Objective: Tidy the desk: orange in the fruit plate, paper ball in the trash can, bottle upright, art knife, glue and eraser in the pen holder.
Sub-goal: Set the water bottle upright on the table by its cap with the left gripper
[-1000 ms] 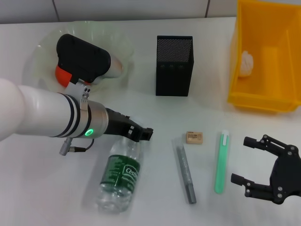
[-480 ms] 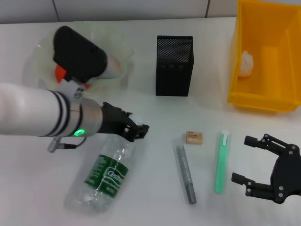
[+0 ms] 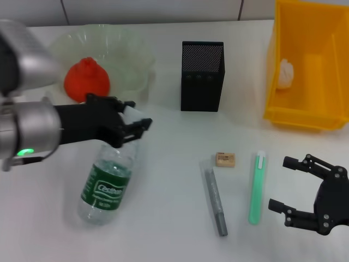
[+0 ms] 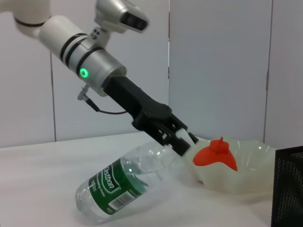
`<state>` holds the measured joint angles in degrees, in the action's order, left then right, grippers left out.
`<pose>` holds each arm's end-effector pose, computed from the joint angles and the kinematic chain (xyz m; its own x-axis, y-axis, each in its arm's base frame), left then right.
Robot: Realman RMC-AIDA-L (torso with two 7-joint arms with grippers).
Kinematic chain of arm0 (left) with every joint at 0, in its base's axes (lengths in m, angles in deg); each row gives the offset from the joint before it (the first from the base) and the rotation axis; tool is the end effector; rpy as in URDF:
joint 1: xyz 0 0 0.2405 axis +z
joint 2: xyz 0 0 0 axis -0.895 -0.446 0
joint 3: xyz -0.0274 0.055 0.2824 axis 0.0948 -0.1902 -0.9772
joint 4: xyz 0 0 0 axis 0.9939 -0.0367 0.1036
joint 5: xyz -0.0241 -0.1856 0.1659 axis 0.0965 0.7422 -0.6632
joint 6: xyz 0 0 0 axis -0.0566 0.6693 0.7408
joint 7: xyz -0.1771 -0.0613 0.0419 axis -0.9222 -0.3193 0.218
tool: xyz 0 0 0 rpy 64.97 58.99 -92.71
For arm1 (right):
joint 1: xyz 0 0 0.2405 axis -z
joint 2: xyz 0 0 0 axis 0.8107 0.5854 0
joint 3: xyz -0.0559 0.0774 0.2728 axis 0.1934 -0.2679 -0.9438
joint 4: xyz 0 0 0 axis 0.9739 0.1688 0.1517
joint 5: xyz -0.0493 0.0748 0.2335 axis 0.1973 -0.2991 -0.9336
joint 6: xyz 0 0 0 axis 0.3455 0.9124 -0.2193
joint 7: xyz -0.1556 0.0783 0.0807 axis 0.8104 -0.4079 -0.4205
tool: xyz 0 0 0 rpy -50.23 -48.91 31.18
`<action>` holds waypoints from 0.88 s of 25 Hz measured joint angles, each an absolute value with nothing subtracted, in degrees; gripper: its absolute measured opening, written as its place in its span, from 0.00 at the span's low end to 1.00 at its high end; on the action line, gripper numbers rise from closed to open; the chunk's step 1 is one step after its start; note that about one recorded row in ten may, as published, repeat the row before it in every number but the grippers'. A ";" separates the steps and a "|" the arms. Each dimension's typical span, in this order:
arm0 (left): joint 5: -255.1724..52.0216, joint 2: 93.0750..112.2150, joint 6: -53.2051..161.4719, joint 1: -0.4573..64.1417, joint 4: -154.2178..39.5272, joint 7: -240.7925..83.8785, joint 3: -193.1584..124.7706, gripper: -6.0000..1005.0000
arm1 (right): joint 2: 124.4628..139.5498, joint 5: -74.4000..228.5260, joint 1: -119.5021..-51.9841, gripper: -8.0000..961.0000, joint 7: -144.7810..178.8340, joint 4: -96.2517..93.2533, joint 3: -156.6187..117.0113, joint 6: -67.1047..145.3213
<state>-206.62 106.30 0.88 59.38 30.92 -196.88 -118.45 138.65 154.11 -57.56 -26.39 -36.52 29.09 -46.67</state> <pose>-0.2261 0.3619 -0.0624 0.8930 0.3643 0.2643 0.4464 -0.7921 -0.4164 0.3620 0.2469 -0.0632 0.8154 -0.0476 -0.5770 -0.3060 -0.8815 -0.3596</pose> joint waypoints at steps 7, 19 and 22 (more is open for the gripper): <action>-188.07 106.30 -7.59 61.80 21.75 -174.43 -106.00 0.48 | 138.65 154.21 -57.72 0.89 -27.44 -37.65 29.13 -46.71; -177.56 106.36 -15.66 61.36 9.21 -154.70 -96.10 0.48 | 138.65 154.43 -57.78 0.89 -28.40 -38.18 29.53 -46.71; -176.82 106.33 -16.05 61.64 9.14 -153.84 -95.38 0.48 | 138.64 154.45 -57.89 0.89 -28.74 -38.41 29.59 -46.72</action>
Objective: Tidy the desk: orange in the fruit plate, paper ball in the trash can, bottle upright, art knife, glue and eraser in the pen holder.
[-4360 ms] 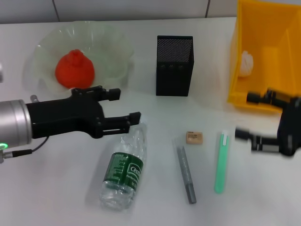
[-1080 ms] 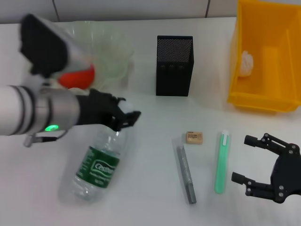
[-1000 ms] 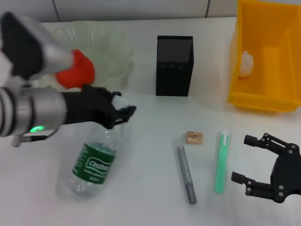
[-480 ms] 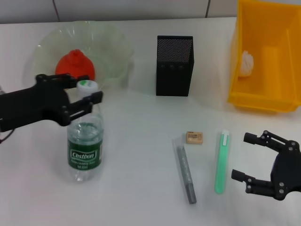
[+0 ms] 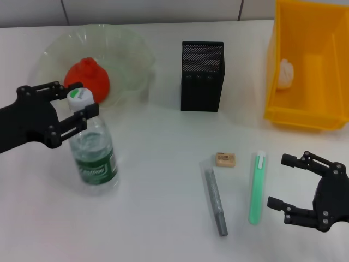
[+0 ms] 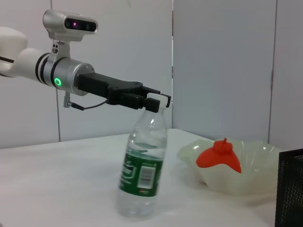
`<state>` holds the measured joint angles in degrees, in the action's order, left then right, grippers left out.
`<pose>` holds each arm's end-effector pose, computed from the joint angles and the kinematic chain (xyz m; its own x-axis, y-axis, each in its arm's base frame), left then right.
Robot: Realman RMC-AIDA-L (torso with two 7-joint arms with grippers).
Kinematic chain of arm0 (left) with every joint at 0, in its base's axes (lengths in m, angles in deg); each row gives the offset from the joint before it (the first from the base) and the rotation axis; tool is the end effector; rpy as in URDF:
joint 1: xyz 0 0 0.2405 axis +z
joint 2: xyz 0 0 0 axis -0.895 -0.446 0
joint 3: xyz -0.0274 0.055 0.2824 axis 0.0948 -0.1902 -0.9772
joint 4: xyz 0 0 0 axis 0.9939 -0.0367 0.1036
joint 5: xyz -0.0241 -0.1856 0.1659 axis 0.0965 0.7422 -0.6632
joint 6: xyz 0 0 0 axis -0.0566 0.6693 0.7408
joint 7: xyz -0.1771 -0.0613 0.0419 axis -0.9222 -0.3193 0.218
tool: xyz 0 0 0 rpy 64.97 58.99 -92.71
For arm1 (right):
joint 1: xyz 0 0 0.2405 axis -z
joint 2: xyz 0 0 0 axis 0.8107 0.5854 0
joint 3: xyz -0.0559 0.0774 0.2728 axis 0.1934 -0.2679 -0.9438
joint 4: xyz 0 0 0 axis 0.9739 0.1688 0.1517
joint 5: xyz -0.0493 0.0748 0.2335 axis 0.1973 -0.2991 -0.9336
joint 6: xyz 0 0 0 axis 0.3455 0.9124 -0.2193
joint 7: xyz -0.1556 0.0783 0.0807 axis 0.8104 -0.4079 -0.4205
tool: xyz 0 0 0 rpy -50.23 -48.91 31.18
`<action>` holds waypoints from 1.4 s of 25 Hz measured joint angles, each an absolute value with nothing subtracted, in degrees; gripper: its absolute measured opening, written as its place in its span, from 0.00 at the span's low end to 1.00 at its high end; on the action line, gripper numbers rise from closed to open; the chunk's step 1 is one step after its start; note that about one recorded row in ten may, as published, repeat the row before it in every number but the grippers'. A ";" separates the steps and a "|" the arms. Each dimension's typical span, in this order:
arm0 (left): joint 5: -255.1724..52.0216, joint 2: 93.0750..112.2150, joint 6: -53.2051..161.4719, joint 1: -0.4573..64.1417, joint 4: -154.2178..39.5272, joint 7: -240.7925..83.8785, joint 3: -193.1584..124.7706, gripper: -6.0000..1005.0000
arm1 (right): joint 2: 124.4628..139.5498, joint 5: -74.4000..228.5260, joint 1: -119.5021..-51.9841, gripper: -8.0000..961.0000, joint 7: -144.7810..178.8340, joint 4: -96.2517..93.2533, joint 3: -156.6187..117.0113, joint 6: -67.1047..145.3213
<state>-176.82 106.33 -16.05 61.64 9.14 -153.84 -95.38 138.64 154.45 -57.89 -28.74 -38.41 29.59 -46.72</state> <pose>-0.3007 0.3352 0.0004 0.8461 0.1021 0.5232 0.3752 -0.8112 -0.4485 0.3571 0.2524 -0.0603 0.8167 -0.0542 -0.5745 -0.3010 -0.8894 -0.3440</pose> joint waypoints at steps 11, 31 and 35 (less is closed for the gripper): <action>-176.18 106.30 -17.27 61.16 8.82 -152.92 -92.76 0.46 | 138.65 154.47 -58.05 0.89 -28.83 -38.72 29.71 -46.79; -174.31 106.30 -18.52 59.14 5.12 -151.42 -90.24 0.46 | 138.65 154.47 -58.07 0.89 -29.28 -38.95 29.70 -46.79; -173.71 106.30 -18.68 58.57 4.70 -151.95 -90.02 0.52 | 138.65 154.47 -58.09 0.89 -29.47 -39.31 29.70 -46.79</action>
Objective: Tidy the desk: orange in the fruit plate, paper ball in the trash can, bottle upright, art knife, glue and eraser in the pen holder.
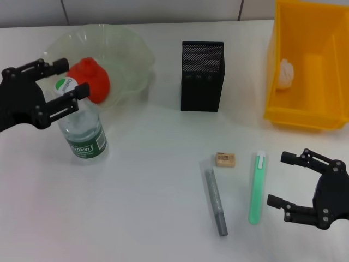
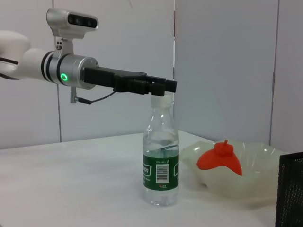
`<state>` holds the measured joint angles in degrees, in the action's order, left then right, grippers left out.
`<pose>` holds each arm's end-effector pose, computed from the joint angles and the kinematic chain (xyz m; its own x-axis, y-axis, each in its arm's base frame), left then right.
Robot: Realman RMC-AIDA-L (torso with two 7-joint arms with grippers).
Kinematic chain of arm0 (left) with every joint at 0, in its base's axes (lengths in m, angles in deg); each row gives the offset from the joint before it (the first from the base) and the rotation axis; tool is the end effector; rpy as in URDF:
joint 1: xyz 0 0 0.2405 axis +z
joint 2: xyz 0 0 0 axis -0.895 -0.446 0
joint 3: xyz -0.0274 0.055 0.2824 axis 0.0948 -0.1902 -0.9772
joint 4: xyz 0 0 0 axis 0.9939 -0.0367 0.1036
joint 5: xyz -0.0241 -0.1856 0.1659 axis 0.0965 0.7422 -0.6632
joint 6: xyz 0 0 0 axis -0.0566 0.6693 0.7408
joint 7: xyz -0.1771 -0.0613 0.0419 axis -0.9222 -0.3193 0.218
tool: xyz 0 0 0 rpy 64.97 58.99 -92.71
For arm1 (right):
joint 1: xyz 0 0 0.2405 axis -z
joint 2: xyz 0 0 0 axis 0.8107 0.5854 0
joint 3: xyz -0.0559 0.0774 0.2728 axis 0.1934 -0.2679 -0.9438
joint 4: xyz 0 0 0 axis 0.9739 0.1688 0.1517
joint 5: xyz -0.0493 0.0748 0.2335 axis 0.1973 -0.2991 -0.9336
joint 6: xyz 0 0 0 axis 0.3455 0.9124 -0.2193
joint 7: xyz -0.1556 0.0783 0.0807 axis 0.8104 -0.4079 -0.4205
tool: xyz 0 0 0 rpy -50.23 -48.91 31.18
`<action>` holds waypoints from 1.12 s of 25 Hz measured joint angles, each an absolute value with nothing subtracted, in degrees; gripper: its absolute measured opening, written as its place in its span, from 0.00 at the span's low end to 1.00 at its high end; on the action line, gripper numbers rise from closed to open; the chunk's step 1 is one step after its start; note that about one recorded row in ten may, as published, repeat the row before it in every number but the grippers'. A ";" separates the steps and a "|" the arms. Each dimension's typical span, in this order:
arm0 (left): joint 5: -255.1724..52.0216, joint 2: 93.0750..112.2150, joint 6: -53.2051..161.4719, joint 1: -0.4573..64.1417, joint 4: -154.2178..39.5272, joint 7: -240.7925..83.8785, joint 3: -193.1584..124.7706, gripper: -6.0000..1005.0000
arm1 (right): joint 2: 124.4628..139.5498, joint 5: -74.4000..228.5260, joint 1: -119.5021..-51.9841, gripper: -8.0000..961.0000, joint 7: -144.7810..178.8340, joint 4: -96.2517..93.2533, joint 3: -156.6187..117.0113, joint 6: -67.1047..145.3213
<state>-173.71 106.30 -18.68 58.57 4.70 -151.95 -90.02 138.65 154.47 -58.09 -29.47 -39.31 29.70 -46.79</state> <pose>-0.3012 0.3470 0.0181 0.8042 0.0631 0.5911 0.4024 -0.7896 -0.4633 0.3544 0.2556 -0.0582 0.8181 -0.0493 -0.5730 -0.2940 -0.8922 -0.3430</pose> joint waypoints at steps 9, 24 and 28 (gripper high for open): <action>-172.38 106.22 -26.09 57.66 5.24 -152.79 -84.79 0.75 | 138.65 154.10 -57.87 0.89 -34.49 -42.62 28.75 -49.98; -178.82 106.19 -39.99 55.14 -15.86 -131.85 -84.50 0.79 | 138.82 172.71 -65.37 0.88 -93.19 -85.04 31.83 -50.43; -185.60 106.37 -39.29 51.69 -23.22 -125.38 -84.53 0.79 | 138.82 188.52 -71.35 0.88 -111.23 -91.51 40.87 -48.27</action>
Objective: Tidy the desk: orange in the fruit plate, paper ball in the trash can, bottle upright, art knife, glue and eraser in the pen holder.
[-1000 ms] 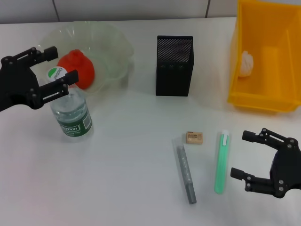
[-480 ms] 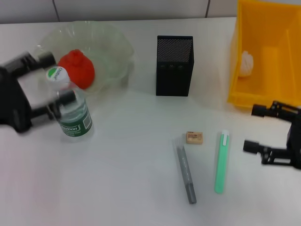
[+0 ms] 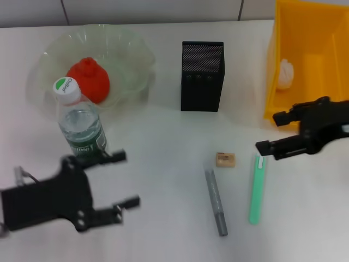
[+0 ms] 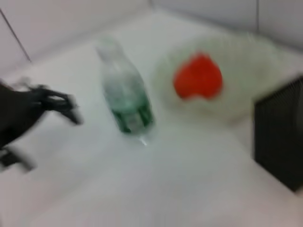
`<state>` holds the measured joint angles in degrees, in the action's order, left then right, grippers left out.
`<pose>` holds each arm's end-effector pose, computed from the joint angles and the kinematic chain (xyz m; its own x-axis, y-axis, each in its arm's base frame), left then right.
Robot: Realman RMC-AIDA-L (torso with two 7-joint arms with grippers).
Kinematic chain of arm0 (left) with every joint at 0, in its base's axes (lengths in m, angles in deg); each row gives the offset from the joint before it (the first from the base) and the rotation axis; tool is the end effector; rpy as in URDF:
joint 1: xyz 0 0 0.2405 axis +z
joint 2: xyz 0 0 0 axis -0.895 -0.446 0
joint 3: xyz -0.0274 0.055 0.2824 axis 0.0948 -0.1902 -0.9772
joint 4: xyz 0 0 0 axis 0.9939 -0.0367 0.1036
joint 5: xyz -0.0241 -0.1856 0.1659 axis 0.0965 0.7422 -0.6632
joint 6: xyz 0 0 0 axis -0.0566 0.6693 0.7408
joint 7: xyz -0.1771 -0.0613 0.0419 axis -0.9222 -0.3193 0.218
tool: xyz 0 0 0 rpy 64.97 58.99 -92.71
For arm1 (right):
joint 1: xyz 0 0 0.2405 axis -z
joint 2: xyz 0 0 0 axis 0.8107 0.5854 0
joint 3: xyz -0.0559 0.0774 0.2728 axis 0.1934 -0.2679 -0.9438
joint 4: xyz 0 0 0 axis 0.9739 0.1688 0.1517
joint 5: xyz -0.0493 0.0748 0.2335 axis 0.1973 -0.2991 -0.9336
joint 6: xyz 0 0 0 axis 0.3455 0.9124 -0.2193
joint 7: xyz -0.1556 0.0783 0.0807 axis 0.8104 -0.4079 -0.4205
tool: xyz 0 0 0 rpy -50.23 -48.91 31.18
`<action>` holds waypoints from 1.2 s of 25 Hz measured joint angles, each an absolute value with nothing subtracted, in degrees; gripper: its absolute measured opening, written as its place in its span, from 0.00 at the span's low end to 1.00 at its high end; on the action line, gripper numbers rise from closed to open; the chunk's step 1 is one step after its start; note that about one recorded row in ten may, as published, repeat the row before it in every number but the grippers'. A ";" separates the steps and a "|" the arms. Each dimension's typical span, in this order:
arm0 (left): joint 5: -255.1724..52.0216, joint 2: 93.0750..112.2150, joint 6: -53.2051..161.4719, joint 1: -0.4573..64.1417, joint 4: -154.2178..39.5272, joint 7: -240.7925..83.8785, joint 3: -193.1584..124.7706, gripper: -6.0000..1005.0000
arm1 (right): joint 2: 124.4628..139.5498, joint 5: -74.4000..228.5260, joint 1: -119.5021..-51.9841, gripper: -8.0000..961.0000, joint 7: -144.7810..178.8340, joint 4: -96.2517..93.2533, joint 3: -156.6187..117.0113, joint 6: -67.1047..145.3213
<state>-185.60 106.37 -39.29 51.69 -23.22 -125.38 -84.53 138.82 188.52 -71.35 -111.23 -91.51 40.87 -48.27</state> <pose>-0.3227 0.2677 -0.0674 0.7873 -0.0139 0.6164 0.1612 -0.9603 -0.2275 0.2131 0.3562 0.0011 0.8396 -0.5337 -0.1012 -0.5407 -0.8032 -0.2500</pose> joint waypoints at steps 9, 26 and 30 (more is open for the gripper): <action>-189.26 106.47 -33.57 46.77 -30.52 -124.09 -84.99 0.78 | 138.89 212.37 -78.79 0.87 -137.14 -91.81 59.64 -45.53; -189.43 106.40 -32.35 46.57 -30.72 -124.02 -85.67 0.78 | 138.95 214.50 -83.25 0.87 -143.90 -80.51 66.93 -38.29; -189.43 106.38 -32.10 46.41 -30.73 -124.01 -85.77 0.78 | 138.95 214.53 -83.78 0.87 -144.04 -79.03 67.54 -37.48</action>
